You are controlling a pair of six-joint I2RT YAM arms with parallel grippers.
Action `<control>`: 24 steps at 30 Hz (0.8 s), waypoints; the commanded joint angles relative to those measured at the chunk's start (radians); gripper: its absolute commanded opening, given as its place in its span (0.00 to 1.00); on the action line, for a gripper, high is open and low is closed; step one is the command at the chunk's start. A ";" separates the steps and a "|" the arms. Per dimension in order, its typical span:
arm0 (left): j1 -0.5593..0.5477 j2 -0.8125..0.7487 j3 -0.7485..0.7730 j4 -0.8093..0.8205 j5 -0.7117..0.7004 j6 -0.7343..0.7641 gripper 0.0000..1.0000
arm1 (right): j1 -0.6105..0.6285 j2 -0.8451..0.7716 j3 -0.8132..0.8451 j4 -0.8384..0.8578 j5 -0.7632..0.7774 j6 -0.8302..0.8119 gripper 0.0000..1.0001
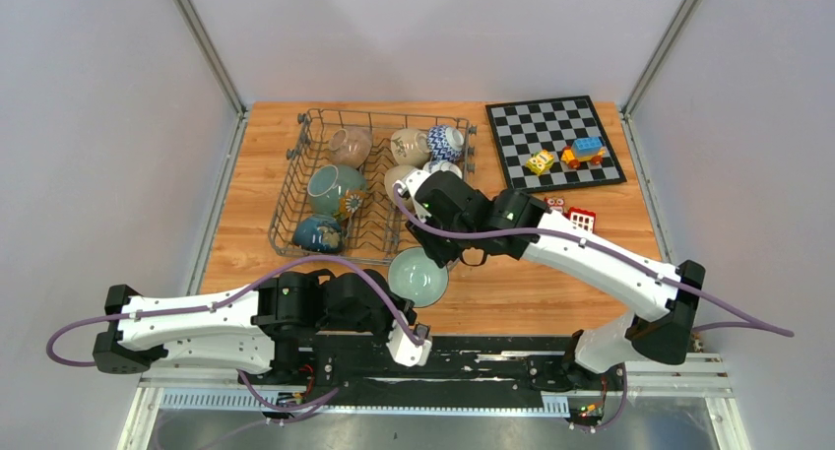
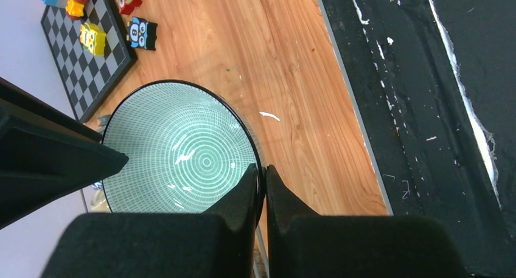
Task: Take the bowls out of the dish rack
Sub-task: Place the bowl at the center of the board.
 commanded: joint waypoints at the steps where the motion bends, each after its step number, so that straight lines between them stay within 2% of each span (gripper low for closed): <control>1: -0.008 -0.027 0.005 0.040 0.001 0.002 0.00 | 0.014 0.022 -0.013 -0.005 -0.007 0.000 0.41; 7: -0.008 -0.038 -0.007 0.047 -0.006 0.001 0.00 | 0.017 0.041 -0.014 -0.004 -0.024 -0.001 0.37; 13: -0.008 -0.046 -0.014 0.046 -0.015 -0.007 0.00 | 0.019 0.047 -0.012 -0.002 -0.034 -0.003 0.28; 15: -0.008 -0.045 -0.017 0.049 -0.021 -0.016 0.00 | 0.019 0.049 -0.009 -0.002 -0.041 -0.001 0.21; 18: -0.008 -0.044 -0.021 0.069 -0.028 -0.030 0.00 | 0.023 0.056 0.005 -0.001 -0.051 0.006 0.05; 24: -0.008 -0.051 -0.028 0.121 -0.077 -0.088 0.01 | 0.030 0.046 0.013 -0.003 -0.037 0.024 0.04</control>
